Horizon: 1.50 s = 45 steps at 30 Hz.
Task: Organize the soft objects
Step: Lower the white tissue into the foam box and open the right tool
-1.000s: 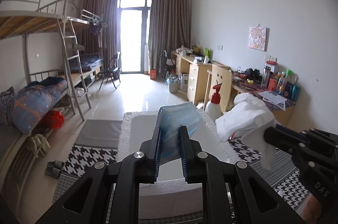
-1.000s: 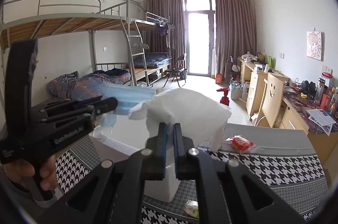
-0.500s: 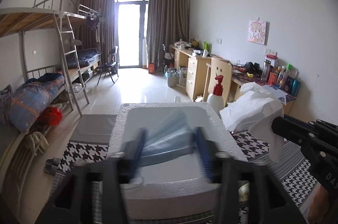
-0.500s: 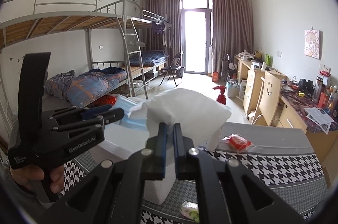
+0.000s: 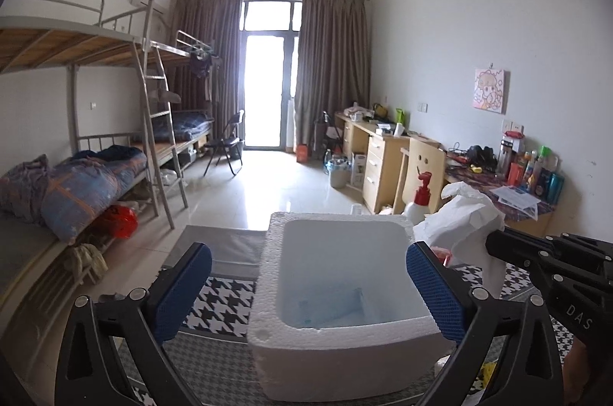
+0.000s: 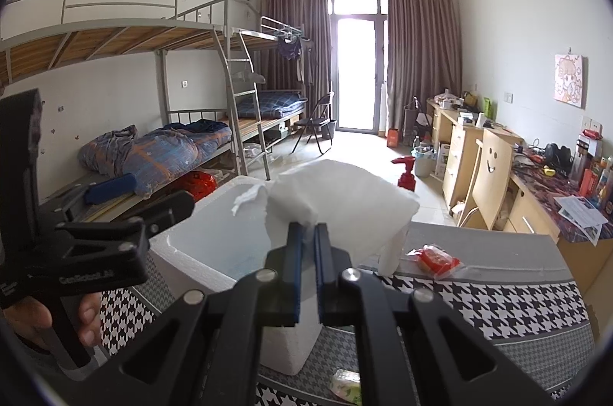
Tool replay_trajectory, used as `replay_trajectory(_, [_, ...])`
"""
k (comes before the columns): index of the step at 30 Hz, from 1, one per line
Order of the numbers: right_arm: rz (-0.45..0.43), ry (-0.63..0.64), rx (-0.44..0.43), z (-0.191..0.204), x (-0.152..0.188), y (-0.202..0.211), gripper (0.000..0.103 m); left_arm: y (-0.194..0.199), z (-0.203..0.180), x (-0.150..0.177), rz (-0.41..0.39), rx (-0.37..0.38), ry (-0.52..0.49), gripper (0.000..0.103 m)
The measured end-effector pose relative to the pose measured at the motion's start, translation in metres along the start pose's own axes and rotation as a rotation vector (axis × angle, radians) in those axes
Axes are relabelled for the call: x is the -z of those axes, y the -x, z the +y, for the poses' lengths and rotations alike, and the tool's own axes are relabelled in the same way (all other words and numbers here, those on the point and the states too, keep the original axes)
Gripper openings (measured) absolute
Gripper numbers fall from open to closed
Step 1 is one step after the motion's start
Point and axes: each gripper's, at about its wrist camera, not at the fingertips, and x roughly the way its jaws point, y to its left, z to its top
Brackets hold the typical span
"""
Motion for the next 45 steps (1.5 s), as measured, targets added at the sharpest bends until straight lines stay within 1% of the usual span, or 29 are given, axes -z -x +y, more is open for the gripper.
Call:
replay_trajectory(20, [0.05,0.032,-0.074,0.019,-0.007,-0.029,0.009,0.019,0.039,0.009,-0.036,-0.097,0.008,0.102])
replay_trajectory(26, [0.073,0.041,-0.087,0.025,-0.006,-0.039,0.009,0.022,0.05,0.012,-0.044,-0.126,0.03,0.102])
replay_trajectory(35, [0.101,0.036,-0.103,0.032,-0.007,-0.05,0.009,0.027,0.064,0.018,-0.051,-0.151,0.072,0.102])
replay_trajectory(39, [0.131,0.036,-0.106,0.034,-0.005,-0.059,0.01,0.028,0.067,0.022,-0.046,-0.152,0.08,0.102])
replay_trajectory(40, [0.142,0.037,-0.114,0.035,-0.003,-0.062,0.012,0.029,0.068,0.022,-0.045,-0.153,0.08,0.102])
replay_trajectory(41, [0.153,0.037,-0.119,0.036,-0.003,-0.064,0.021,0.029,0.069,0.023,-0.044,-0.155,0.081,0.102])
replay_trajectory(42, [0.167,0.035,-0.128,0.037,-0.001,-0.067,0.037,0.028,0.069,0.023,-0.043,-0.153,0.083,0.102])
replay_trajectory(43, [0.173,0.035,-0.13,0.038,0.0,-0.068,0.045,0.029,0.07,0.023,-0.043,-0.153,0.087,0.102])
replay_trajectory(44, [0.172,0.035,-0.127,0.038,0.0,-0.069,0.059,0.029,0.072,0.023,-0.044,-0.155,0.092,0.102])
replay_trajectory(45, [0.165,0.035,-0.123,0.039,0.001,-0.068,0.064,0.029,0.073,0.024,-0.045,-0.157,0.098,0.102])
